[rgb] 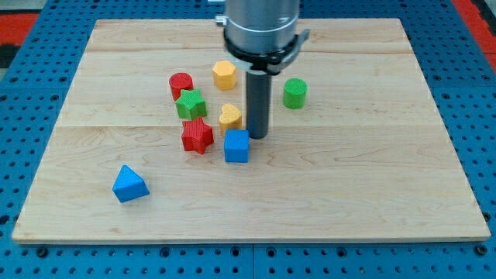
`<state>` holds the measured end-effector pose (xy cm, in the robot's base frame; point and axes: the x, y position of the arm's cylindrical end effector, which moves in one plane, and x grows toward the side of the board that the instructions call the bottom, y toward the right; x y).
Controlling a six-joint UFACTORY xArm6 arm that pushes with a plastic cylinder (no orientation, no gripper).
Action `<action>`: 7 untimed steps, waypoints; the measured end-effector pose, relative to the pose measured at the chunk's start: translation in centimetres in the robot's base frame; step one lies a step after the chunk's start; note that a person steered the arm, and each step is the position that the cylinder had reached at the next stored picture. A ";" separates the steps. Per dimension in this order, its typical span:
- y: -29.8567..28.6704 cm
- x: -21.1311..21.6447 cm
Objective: Push the blue cube towards left a bit
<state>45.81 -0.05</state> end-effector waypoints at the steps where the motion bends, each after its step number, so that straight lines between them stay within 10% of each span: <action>1: -2.4 2.9; 7: -6.7 9.9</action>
<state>55.72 -6.70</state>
